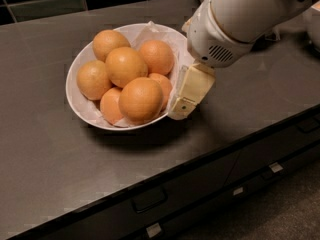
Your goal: Pick orange from white bowl
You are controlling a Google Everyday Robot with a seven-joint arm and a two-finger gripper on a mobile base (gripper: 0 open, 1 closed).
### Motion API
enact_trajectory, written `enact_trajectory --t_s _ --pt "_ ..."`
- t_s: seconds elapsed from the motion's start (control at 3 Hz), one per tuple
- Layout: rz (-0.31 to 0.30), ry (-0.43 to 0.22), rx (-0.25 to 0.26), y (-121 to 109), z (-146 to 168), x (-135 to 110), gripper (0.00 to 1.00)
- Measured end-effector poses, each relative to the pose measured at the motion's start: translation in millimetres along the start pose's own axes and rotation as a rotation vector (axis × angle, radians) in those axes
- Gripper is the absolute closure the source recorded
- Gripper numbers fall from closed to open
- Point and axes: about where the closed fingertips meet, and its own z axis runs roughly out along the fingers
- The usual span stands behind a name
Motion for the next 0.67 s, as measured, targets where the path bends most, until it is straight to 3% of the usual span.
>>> enact_trajectory --t_s 0.33,0.67 --pt "0.022 -0.05 -0.003 8 6 -13 0.0" --pt "0.088 -0.122 0.022 23 9 -23 0.0"
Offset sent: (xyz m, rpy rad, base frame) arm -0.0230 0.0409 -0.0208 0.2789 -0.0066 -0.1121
